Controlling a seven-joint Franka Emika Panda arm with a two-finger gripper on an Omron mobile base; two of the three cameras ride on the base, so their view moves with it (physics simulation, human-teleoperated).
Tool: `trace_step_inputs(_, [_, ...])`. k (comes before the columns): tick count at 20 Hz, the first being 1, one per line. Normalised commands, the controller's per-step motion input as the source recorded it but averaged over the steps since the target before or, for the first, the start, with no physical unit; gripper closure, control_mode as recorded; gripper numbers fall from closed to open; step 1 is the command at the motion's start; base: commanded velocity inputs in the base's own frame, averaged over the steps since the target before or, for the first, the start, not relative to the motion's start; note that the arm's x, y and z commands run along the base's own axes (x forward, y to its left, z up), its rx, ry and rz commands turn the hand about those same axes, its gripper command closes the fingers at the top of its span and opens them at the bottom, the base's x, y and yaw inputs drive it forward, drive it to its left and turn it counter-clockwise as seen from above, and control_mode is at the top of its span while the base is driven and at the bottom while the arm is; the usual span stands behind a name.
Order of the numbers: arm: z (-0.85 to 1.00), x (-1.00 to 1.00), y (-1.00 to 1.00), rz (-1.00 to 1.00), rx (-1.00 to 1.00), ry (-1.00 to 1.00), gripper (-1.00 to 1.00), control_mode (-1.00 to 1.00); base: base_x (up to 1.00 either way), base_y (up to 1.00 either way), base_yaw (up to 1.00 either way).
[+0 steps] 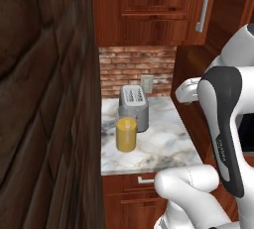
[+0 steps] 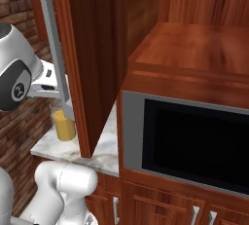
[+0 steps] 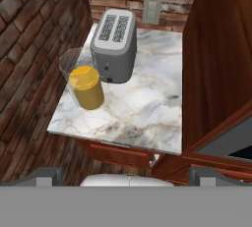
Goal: There is a tray on the dining counter. Grab the cup, mug, and pitcher and place them on the tray. The pitcher may be placed next to the tray if it cannot fit the tray.
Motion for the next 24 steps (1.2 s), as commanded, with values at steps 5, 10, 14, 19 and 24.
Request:
trace_step_inputs(5, [0.00, 0.00, 0.00, 0.00, 0.00, 0.00, -1.00, 1.00, 0.40, 0.02, 0.00])
trace_step_inputs(10, [-0.16, 0.07, 0.38, 0.00, 0.00, 0.12, -1.00, -1.00, 0.00, 0.00, 0.00])
trace_step_inputs(14, [-0.29, 0.01, 0.50, 0.00, 0.00, 0.13, -1.00, -1.00, 0.00, 0.00, 0.00])
trace_step_inputs(19, [-0.42, 0.12, 0.18, 0.02, 0.01, 0.07, -1.00, -1.00, 0.00, 0.00, 0.00])
trace_step_inputs(24, [-0.52, 0.27, 0.09, 0.03, 0.00, 0.02, -1.00, -1.00, 0.00, 0.00, 0.00])
